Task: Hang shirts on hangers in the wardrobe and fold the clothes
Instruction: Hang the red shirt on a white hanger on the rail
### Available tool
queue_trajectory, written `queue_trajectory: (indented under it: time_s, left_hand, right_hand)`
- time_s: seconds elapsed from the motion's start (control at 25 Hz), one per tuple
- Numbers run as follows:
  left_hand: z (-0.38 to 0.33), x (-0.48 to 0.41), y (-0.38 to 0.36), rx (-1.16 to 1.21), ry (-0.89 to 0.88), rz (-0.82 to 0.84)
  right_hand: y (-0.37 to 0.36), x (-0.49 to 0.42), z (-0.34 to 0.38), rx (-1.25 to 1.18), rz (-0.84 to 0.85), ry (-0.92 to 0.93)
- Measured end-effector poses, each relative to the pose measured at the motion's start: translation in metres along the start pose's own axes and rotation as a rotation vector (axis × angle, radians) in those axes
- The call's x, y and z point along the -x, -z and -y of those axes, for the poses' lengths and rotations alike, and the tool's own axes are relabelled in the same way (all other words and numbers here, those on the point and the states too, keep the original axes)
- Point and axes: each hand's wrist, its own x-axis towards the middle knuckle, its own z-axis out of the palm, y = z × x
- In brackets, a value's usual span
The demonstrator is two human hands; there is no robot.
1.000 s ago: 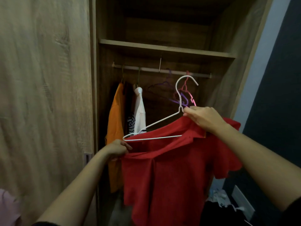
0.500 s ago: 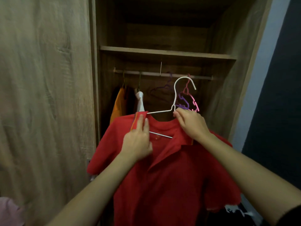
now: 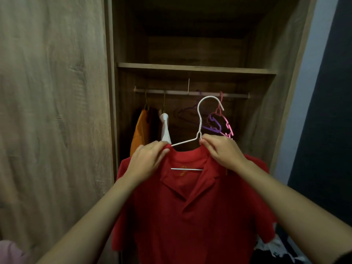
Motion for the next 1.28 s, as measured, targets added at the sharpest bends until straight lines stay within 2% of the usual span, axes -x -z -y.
queue_trajectory:
  time_s: [0.16,0.28,0.36,0.44,0.56,0.8,0.92,1.0,1.08,1.16,1.24,1.28]
  left_hand:
    - [-0.009,-0.018,0.005,0.079,-0.006,0.039]
    - [0.012,-0.017,0.007,0.124,0.058,-0.069]
    - [0.03,-0.018,0.012,0.157,0.116,-0.13]
    - [0.038,-0.019,0.015,0.195,0.138,-0.138]
    - [0.04,-0.019,0.013,0.215,0.14,-0.14]
    - [0.059,-0.016,0.016,0.256,0.224,-0.2]
    - [0.059,-0.019,0.017,0.259,0.229,-0.199]
    - [0.052,-0.025,0.016,0.287,0.234,-0.198]
    - [0.04,-0.03,0.011,0.307,0.207,-0.191]
    - [0.026,-0.034,0.006,0.319,0.176,-0.168]
    - [0.027,-0.039,0.012,0.374,0.156,-0.04]
    - [0.039,-0.041,0.018,0.386,0.156,0.05]
  right_hand:
    - [0.004,-0.004,0.004,-0.056,0.036,-0.048]
    - [0.016,0.001,-0.008,-0.212,0.122,-0.18]
    - [0.021,0.007,-0.027,-0.212,0.147,-0.263]
    - [0.016,0.013,-0.043,-0.192,0.113,-0.325]
    - [0.008,0.015,-0.045,-0.373,0.014,-0.425]
    - [0.014,0.036,-0.065,-0.171,0.247,-0.392]
    - [0.013,0.042,-0.062,0.008,0.223,-0.343]
    - [0.008,0.03,-0.046,0.093,0.124,-0.211]
    - [0.005,0.008,-0.026,0.15,0.113,-0.161]
    - [0.001,-0.008,-0.018,0.05,0.119,-0.223]
    - [-0.001,-0.014,-0.022,-0.157,0.083,-0.321]
    - [0.0,-0.014,-0.026,-0.179,0.034,-0.337]
